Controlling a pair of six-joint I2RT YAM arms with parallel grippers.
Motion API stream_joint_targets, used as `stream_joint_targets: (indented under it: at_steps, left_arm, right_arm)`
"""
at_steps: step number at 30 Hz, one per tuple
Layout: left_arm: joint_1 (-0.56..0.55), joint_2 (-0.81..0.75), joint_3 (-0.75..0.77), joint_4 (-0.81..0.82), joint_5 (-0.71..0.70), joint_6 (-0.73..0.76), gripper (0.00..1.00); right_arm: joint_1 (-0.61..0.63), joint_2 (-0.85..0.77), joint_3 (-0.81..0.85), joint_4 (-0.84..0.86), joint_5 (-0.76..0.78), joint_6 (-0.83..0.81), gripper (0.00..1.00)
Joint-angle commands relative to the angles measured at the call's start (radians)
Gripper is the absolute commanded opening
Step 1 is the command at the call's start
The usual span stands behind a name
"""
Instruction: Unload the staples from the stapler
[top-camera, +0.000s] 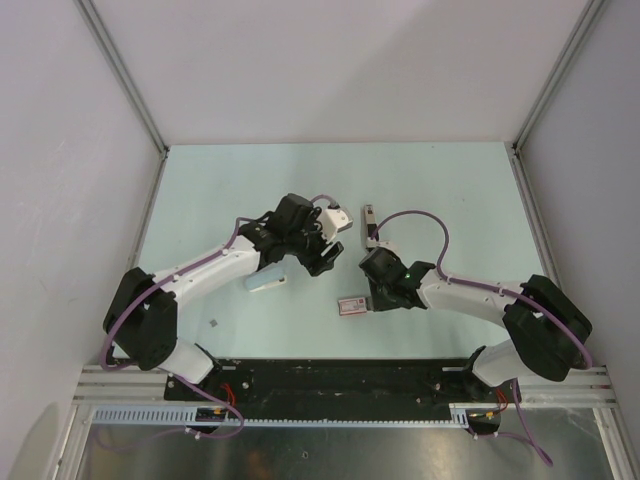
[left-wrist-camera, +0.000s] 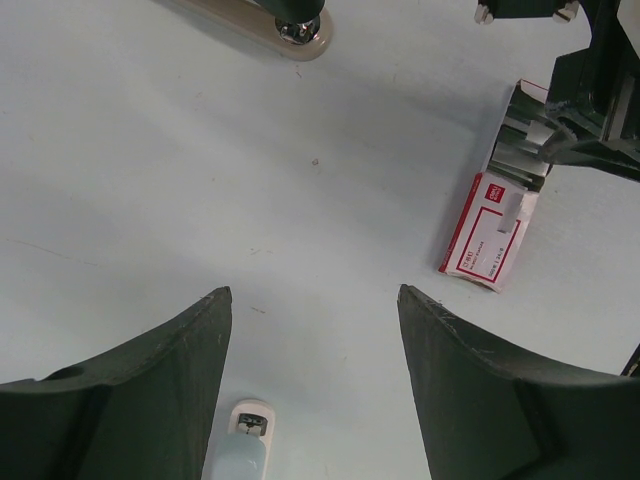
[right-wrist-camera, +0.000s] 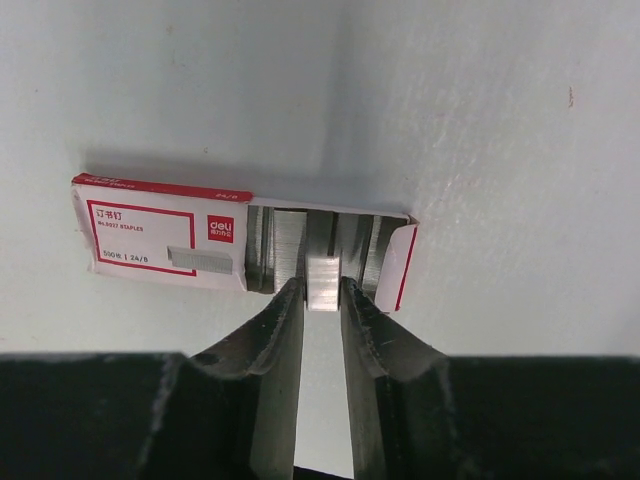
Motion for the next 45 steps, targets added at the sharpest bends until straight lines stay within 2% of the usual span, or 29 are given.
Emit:
stream_joint_targets:
  at_steps: [1, 10, 16, 19, 23, 31, 37, 45]
  left_arm:
    - [-0.009, -0.036, 0.000, 0.008, 0.004, 0.060, 0.72]
    - [-0.013, -0.036, 0.001, 0.007, 0.000, 0.061, 0.73]
    - [-0.025, -0.026, -0.007, 0.006, -0.002, 0.083, 0.73]
    - [-0.034, -0.009, -0.015, 0.007, 0.002, 0.110, 0.73]
    - [-0.048, 0.027, -0.031, 0.007, 0.009, 0.160, 0.72]
    - [-0.117, 0.140, -0.051, 0.016, -0.061, 0.270, 0.74]
    - [-0.134, 0.197, -0.027, 0.023, -0.088, 0.274, 0.73]
    - [-0.159, 0.227, -0.019, 0.032, -0.120, 0.278, 0.73]
  right_arm:
    - [0.003, -0.002, -0.003, 0.012, 0.006, 0.009, 0.28]
    - [0.003, -0.015, -0.002, 0.019, -0.005, 0.007, 0.33]
    - [-0.014, -0.110, 0.030, 0.003, -0.034, -0.006, 0.32]
    - [-0.067, -0.178, 0.060, -0.021, -0.081, -0.021, 0.32]
    - [-0.229, -0.242, 0.065, -0.047, -0.184, -0.048, 0.30]
    - [-0.466, -0.210, -0.061, 0.018, -0.466, -0.068, 0.29]
    - [-0.532, -0.165, -0.150, 0.112, -0.635, -0.056, 0.29]
    - [-0.557, -0.088, -0.221, 0.218, -0.714, -0.026, 0.26]
